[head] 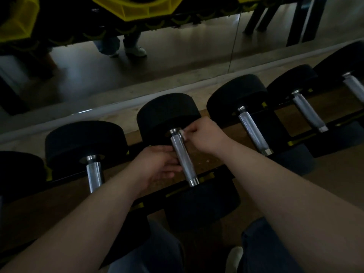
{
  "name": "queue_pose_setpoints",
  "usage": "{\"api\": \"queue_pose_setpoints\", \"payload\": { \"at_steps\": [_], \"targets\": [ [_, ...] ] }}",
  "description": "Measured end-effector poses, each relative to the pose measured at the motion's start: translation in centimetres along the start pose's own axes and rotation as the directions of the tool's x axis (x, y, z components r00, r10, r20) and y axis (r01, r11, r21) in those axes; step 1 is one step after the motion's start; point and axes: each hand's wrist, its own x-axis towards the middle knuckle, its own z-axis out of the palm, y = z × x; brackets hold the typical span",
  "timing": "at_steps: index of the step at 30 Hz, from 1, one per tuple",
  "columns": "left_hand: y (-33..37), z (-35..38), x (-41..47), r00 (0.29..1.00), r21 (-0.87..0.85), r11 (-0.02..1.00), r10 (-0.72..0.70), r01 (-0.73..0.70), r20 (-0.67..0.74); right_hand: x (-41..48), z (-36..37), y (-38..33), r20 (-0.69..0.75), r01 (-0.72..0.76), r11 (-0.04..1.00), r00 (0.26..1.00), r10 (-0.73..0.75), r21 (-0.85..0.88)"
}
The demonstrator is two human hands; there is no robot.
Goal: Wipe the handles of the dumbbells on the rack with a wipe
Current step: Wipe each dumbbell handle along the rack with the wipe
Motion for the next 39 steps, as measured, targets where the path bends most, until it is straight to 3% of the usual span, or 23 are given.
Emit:
{"api": "queue_pose_setpoints", "payload": {
  "at_steps": [3,5,7,9,11,13,14,17,20,22,26,28,30,32,34,36,37,39],
  "targets": [
    [0.0,0.1,0.1,1.000,0.028,0.999,0.025,-0.024,-0.012,-0.7,-0.4,-0.1,0.218,0.042,0.970,0.976,0.012,-0.241],
    [0.0,0.1,0.0,1.000,0.025,0.999,0.030,-0.030,-0.010,-1.6,-0.9,0.1,0.432,0.075,0.921,0.895,0.106,-0.382],
    [0.0,0.0,-0.1,0.999,0.016,0.999,0.032,-0.032,-0.014,-2.4,-1.3,0.2,0.544,0.054,0.897,0.811,0.216,-0.438],
    [0.0,0.0,-0.1,1.000,0.006,1.000,0.026,-0.026,-0.015,-2.6,-1.3,0.3,0.492,-0.011,0.921,0.843,0.218,-0.389],
    [0.0,0.0,-0.1,1.000,-0.001,1.000,0.024,-0.024,-0.014,-1.9,-0.6,0.3,0.301,-0.096,0.978,0.942,0.150,-0.186],
    [0.1,0.0,-0.1,1.000,-0.001,1.000,0.027,-0.027,-0.015,-1.0,-0.1,0.2,0.132,-0.096,0.995,0.986,0.097,-0.017],
    [0.1,0.0,-0.1,0.999,0.001,1.000,0.029,-0.029,-0.015,-0.8,0.1,0.1,0.107,-0.071,0.997,0.992,0.072,-0.013],
    [0.0,-0.1,0.1,0.999,0.019,0.999,0.029,-0.029,-0.018,-1.1,-0.6,-0.1,0.262,-0.031,0.983,0.962,0.079,-0.183],
    [-0.1,-0.1,0.3,1.000,0.030,0.999,0.021,-0.020,-0.022,-2.8,-1.6,-0.3,0.517,0.047,0.890,0.827,0.219,-0.453],
    [-0.1,-0.2,0.4,1.000,0.033,0.999,0.020,-0.019,-0.019,-3.6,-1.2,0.0,0.515,0.000,0.890,0.816,0.263,-0.455],
    [0.1,-0.1,0.3,1.000,-0.009,1.000,-0.006,0.006,-0.013,-3.1,0.0,0.8,0.262,-0.145,0.968,0.945,0.197,-0.204],
    [0.0,-0.2,0.2,1.000,-0.026,1.000,-0.009,0.009,-0.005,-2.2,0.2,0.8,0.093,-0.086,0.996,0.992,0.089,-0.034],
    [-0.1,-0.3,0.0,1.000,-0.048,0.999,-0.013,0.013,0.005,-1.9,0.0,0.5,0.011,0.006,1.000,1.000,-0.005,-0.011],
    [-0.2,-0.4,-0.1,1.000,-0.068,0.998,-0.012,0.013,0.020,-2.6,-0.6,0.4,0.053,0.041,0.997,0.998,-0.038,-0.070],
    [-0.3,-0.5,-0.3,0.999,-0.089,0.996,-0.017,0.020,0.037,-3.7,-1.4,0.9,0.227,0.061,0.984,0.974,-0.022,-0.166],
    [-0.5,-0.7,-0.6,0.998,-0.109,0.993,-0.027,0.033,0.059,-4.8,-1.9,1.1,0.431,0.108,0.957,0.902,0.019,-0.268],
    [-0.6,-0.8,-0.9,0.996,-0.118,0.992,-0.033,0.042,0.080,-4.9,-1.9,1.2,0.467,0.125,0.954,0.884,0.017,-0.272],
    [-0.8,-0.9,-1.3,0.991,-0.130,0.990,-0.038,0.055,0.132,-4.4,-1.4,1.2,0.380,0.134,0.973,0.924,-0.054,-0.189]
  ]
}}
